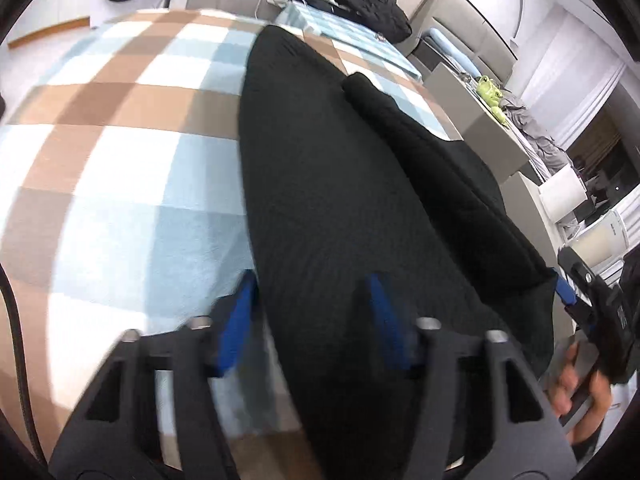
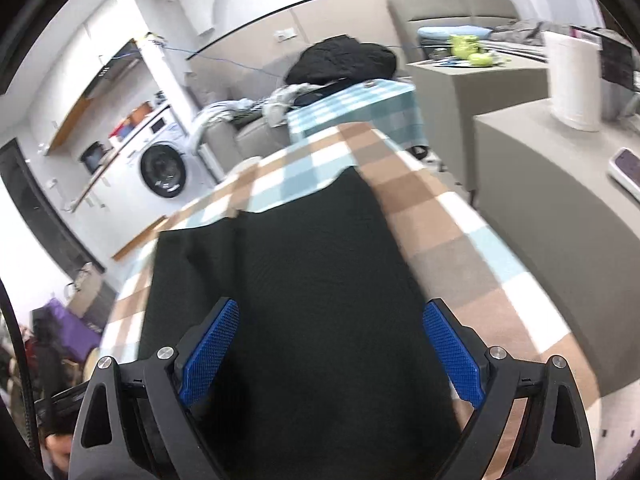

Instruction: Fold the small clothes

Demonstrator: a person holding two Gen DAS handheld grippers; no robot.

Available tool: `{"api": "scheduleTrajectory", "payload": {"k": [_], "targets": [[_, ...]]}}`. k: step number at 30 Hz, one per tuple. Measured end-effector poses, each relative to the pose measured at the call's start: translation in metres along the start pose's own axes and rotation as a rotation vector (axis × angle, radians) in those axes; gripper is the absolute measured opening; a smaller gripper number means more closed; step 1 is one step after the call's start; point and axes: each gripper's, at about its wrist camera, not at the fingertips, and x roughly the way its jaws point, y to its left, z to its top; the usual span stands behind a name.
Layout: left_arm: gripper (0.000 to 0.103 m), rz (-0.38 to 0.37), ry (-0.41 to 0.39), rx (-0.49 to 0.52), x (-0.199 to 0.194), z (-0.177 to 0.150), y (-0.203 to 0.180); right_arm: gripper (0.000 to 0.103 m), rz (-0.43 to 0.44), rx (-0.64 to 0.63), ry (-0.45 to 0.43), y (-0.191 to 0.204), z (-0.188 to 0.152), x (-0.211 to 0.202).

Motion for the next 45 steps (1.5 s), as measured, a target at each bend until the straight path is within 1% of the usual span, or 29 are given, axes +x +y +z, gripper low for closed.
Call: {"api": "scheduleTrajectory", "payload": {"k": [2, 4, 6, 8, 12, 15, 16, 18, 20, 21, 23, 24, 25, 26, 27, 28, 30, 31, 33, 34, 35, 36, 37, 38, 39, 41, 42, 43, 45], "targets": [[0.021, 0.024, -0.02, 0.008, 0.003, 0.005, -0.001, 0.095, 0.016, -0.023, 0.016, 0.009, 0.0, 0.005], [0.012, 0.029, -0.05, -0.008, 0.0, 0.009, 0.004, 0.095, 0.021, -0.038, 0.033, 0.019, 0.0, 0.01], [0.011, 0.014, -0.058, -0.037, -0.004, 0.012, 0.013, 0.095, 0.03, -0.049, 0.047, 0.026, -0.002, 0.015], [0.01, 0.028, -0.075, -0.047, -0.014, 0.012, 0.026, 0.095, 0.031, -0.063, 0.062, 0.032, -0.002, 0.019], [0.01, 0.121, -0.116, -0.069, -0.046, 0.008, 0.066, 0.095, 0.068, -0.096, 0.099, 0.047, -0.006, 0.028], [0.015, 0.181, -0.112, -0.09, -0.063, 0.007, 0.089, 0.095, 0.122, -0.129, 0.139, 0.062, -0.011, 0.038], [0.015, 0.186, -0.119, -0.095, -0.07, 0.006, 0.095, 0.095, 0.164, -0.146, 0.161, 0.072, -0.015, 0.043], [0.025, 0.196, -0.149, -0.086, -0.084, 0.005, 0.097, 0.095, 0.255, -0.156, 0.203, 0.086, -0.02, 0.049], [0.047, 0.212, -0.187, -0.073, -0.099, 0.004, 0.097, 0.095, 0.331, -0.143, 0.241, 0.096, -0.024, 0.055], [0.051, 0.206, -0.206, -0.073, -0.105, 0.005, 0.099, 0.095, 0.369, -0.135, 0.267, 0.102, -0.027, 0.059], [0.053, 0.191, -0.221, -0.067, -0.114, 0.001, 0.095, 0.095, 0.397, -0.123, 0.308, 0.111, -0.032, 0.069], [0.053, 0.188, -0.223, -0.063, -0.117, 0.0, 0.092, 0.087, 0.406, -0.131, 0.328, 0.116, -0.036, 0.075], [0.053, 0.188, -0.224, -0.06, -0.119, -0.001, 0.091, 0.067, 0.403, -0.139, 0.349, 0.119, -0.039, 0.08], [0.053, 0.189, -0.223, -0.056, -0.111, 0.002, 0.081, 0.051, 0.403, -0.142, 0.373, 0.121, -0.041, 0.084], [0.053, 0.183, -0.22, -0.051, -0.109, 0.003, 0.076, 0.015, 0.408, -0.131, 0.396, 0.123, -0.044, 0.087], [0.053, 0.177, -0.218, -0.046, -0.111, -0.003, 0.064, 0.008, 0.418, -0.109, 0.394, 0.121, -0.044, 0.084], [0.053, 0.167, -0.217, -0.029, -0.115, -0.009, 0.057, 0.008, 0.564, -0.051, 0.307, 0.113, -0.038, 0.054], [0.053, 0.166, -0.216, -0.021, -0.114, -0.009, 0.053, 0.008, 0.615, -0.017, 0.271, 0.106, -0.036, 0.041], [0.053, 0.156, -0.205, 0.002, -0.111, -0.011, 0.046, 0.008, 0.637, 0.085, 0.266, 0.088, -0.036, 0.03], [0.053, 0.148, -0.198, 0.015, -0.11, -0.012, 0.042, 0.008, 0.608, 0.125, 0.293, 0.08, -0.039, 0.033], [0.053, 0.141, -0.19, 0.031, -0.108, -0.013, 0.038, 0.008, 0.554, 0.126, 0.325, 0.074, -0.044, 0.04], [0.053, 0.135, -0.181, 0.046, -0.105, -0.013, 0.034, 0.008, 0.415, 0.074, 0.383, 0.07, -0.053, 0.052], [0.053, 0.132, -0.172, 0.058, -0.101, -0.014, 0.03, 0.011, 0.336, 0.055, 0.418, 0.067, -0.059, 0.06], [0.053, 0.13, -0.161, 0.069, -0.098, -0.016, 0.026, 0.011, 0.299, 0.04, 0.455, 0.065, -0.065, 0.067], [0.053, 0.129, -0.152, 0.08, -0.095, -0.017, 0.022, 0.012, 0.312, 0.032, 0.435, 0.064, -0.064, 0.063], [0.054, 0.116, -0.138, 0.104, -0.093, -0.021, 0.014, 0.023, 0.286, -0.007, 0.397, 0.068, -0.059, 0.055], [0.055, 0.106, -0.132, 0.115, -0.091, -0.023, 0.01, 0.036, 0.268, -0.031, 0.365, 0.07, -0.055, 0.052], [0.055, 0.097, -0.127, 0.126, -0.088, -0.025, 0.007, 0.044, 0.268, -0.037, 0.334, 0.069, -0.053, 0.048], [0.055, 0.083, -0.115, 0.151, -0.085, -0.028, -0.002, 0.043, 0.308, -0.026, 0.354, 0.068, -0.051, 0.052]]}}
